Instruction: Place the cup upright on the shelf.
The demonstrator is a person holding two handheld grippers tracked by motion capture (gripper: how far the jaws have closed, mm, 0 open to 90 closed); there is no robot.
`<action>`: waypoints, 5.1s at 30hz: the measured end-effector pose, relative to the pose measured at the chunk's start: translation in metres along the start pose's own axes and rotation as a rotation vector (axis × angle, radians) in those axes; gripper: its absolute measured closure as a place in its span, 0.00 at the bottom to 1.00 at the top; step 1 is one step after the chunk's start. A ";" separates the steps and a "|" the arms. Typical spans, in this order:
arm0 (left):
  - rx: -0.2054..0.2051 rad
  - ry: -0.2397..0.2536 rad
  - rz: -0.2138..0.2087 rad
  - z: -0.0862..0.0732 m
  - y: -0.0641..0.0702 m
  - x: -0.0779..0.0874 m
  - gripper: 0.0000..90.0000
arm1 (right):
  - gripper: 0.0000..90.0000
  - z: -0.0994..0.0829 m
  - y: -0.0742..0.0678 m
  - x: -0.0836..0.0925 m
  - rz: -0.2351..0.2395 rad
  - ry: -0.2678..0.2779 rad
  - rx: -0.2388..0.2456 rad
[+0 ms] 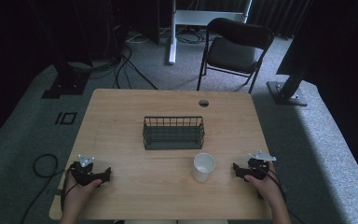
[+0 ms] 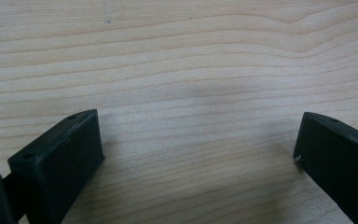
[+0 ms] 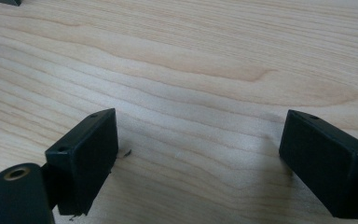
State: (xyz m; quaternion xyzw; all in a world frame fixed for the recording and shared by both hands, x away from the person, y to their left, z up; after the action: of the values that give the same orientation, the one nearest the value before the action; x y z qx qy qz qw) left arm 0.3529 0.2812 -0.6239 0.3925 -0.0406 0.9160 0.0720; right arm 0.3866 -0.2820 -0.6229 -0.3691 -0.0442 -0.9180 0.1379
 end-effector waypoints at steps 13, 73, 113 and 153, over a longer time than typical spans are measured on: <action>0.000 0.000 0.000 0.000 0.000 0.000 0.02 | 0.12 0.000 0.000 0.000 0.000 -0.001 0.000; -0.256 0.134 -0.207 0.037 0.079 0.032 0.02 | 0.12 0.000 0.000 0.000 0.000 -0.001 0.001; -0.459 0.248 -0.422 0.073 0.184 0.051 0.02 | 0.12 0.000 0.000 0.000 0.001 -0.001 0.001; -0.571 0.264 -0.696 0.079 0.302 0.044 0.02 | 0.12 0.000 0.000 0.000 0.001 -0.001 0.001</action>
State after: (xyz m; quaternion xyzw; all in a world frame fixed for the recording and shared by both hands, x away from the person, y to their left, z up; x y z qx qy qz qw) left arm 0.3297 -0.0225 -0.5427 0.2274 -0.1477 0.8317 0.4846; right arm 0.3867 -0.2820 -0.6230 -0.3696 -0.0444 -0.9177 0.1385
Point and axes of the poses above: each handheld gripper's, and its own axes: x roughly backward along the jaws, z roughly out of its top, y roughly to its right, the point moved 10 cm from there along -x, roughly forward along the jaws, and after that the axes turned 1 degree about -x, right-handed, at the moved point
